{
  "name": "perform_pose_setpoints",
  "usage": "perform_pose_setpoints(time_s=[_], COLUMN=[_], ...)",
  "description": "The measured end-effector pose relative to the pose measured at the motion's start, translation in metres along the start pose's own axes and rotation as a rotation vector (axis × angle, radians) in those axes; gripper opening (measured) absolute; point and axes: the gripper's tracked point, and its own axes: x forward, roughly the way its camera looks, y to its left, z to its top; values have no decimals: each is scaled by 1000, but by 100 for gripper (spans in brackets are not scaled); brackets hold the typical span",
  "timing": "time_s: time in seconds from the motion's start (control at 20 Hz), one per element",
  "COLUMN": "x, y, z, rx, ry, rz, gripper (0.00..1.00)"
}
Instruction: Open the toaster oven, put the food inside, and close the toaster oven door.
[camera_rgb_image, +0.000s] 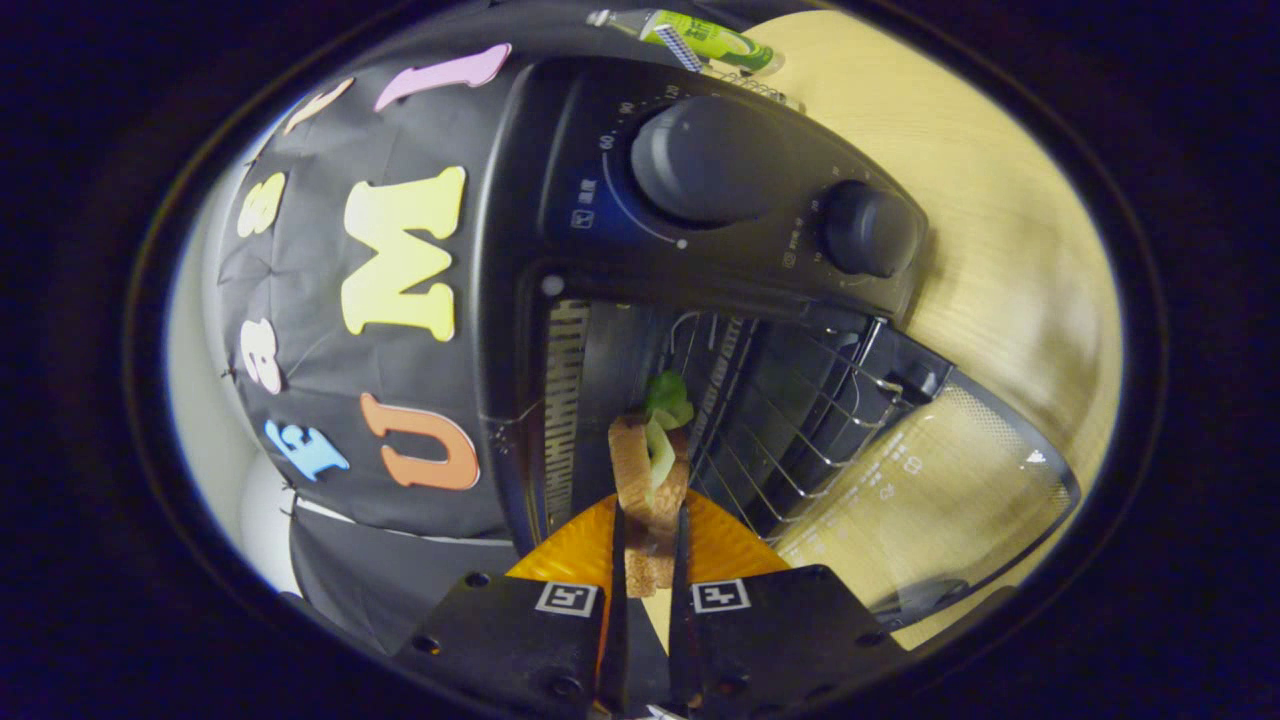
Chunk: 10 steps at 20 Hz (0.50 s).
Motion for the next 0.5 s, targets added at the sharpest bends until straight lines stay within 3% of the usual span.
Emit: perform_pose_setpoints(time_s=[0.25, 0.5], x=[18, 19], y=[-3, -5], z=[-2, -15], rx=[-70, -132], ry=[-38, -4], rz=[-37, -115], gripper=[22, 41])
